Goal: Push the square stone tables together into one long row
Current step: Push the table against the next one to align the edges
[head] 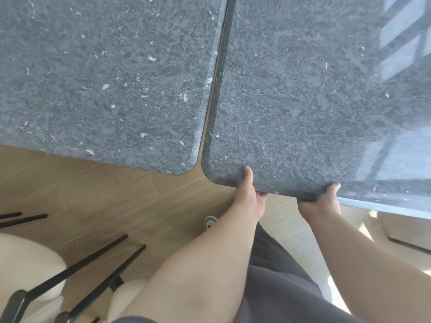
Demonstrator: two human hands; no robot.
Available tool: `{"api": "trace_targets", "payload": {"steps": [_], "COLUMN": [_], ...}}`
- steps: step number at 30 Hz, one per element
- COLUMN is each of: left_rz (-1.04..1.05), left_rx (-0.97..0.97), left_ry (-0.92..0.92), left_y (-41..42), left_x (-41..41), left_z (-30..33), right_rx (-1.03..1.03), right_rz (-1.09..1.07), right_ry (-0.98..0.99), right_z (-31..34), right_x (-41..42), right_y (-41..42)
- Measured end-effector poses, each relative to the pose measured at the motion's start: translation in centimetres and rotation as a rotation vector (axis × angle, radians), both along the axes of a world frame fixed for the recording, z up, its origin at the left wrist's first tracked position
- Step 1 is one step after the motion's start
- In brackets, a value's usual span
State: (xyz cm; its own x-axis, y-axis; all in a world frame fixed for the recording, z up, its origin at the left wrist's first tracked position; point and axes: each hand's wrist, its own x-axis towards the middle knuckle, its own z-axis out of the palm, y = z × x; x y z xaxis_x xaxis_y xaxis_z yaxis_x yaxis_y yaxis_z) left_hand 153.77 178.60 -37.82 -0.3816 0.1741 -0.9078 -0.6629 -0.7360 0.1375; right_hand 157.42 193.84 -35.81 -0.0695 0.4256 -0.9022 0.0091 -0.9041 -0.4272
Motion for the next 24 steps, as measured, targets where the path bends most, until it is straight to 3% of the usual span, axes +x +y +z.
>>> {"api": "trace_targets", "payload": {"steps": [24], "left_rz": [-0.108], "left_rx": [0.062], "left_ry": [0.007], "left_y": [-2.4], "left_x": [-0.5], "left_z": [1.0], "right_rx": [-0.018], "right_rz": [0.028], "right_ry": [0.018], "right_z": [0.2], "right_x": [0.1], "right_y": [-0.6]}}
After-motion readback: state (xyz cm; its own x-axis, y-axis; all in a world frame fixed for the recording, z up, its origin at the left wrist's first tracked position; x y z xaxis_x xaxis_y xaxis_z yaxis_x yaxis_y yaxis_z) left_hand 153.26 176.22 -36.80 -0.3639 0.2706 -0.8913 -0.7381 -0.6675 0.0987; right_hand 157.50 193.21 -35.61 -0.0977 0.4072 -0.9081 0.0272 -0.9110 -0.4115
